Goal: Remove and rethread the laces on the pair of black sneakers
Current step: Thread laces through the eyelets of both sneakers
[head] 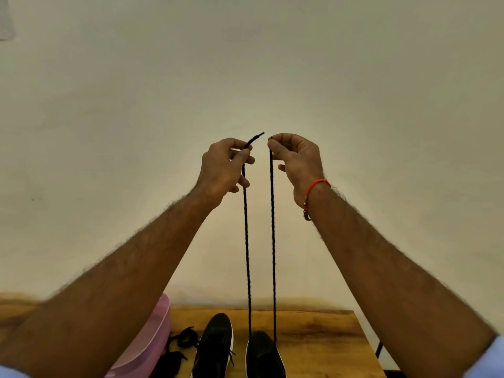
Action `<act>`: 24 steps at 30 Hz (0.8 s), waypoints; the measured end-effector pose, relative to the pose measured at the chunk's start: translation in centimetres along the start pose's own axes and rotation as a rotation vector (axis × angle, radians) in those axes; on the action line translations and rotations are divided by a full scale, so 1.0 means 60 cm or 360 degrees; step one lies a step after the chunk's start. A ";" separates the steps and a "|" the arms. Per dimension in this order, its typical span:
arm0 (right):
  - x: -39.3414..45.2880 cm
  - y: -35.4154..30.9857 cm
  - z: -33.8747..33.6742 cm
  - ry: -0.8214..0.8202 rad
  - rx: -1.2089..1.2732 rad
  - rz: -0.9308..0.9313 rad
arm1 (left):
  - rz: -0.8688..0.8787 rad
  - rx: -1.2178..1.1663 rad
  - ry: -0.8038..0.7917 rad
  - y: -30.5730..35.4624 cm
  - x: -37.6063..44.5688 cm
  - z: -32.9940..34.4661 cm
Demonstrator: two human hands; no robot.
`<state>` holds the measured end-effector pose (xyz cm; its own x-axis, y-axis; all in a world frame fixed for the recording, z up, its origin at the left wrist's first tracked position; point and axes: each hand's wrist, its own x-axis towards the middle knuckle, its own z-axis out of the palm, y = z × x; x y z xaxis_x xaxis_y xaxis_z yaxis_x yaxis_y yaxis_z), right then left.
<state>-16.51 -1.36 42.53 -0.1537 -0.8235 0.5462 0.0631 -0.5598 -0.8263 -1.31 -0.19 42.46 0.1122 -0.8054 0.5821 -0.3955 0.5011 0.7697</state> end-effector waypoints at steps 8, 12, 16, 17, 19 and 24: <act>0.036 -0.014 -0.003 0.0012 -0.0076 0.0039 | -0.0206 -0.0295 0.0006 0.010 0.025 0.017; 0.057 -0.022 -0.004 0.0066 -0.0092 -0.0009 | -0.0139 -0.0277 0.0096 0.009 0.040 0.021; 0.066 -0.014 0.000 0.0042 -0.0154 -0.0055 | -0.0101 -0.0249 0.0087 0.014 0.047 0.018; 0.067 -0.011 0.001 0.0022 -0.0200 -0.0063 | -0.0098 -0.0235 0.0085 0.014 0.048 0.018; 0.072 -0.014 0.001 0.0081 -0.0165 -0.0103 | -0.0096 -0.0216 0.0086 0.011 0.050 0.019; 0.084 -0.020 0.001 0.0129 -0.0097 -0.0172 | -0.0065 -0.0178 0.0113 0.002 0.054 0.020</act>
<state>-17.28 -4.87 46.31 -0.2358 -0.7469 0.6217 -0.0181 -0.6362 -0.7713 -2.09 -3.09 44.12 0.1920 -0.8033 0.5638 -0.2857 0.5038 0.8152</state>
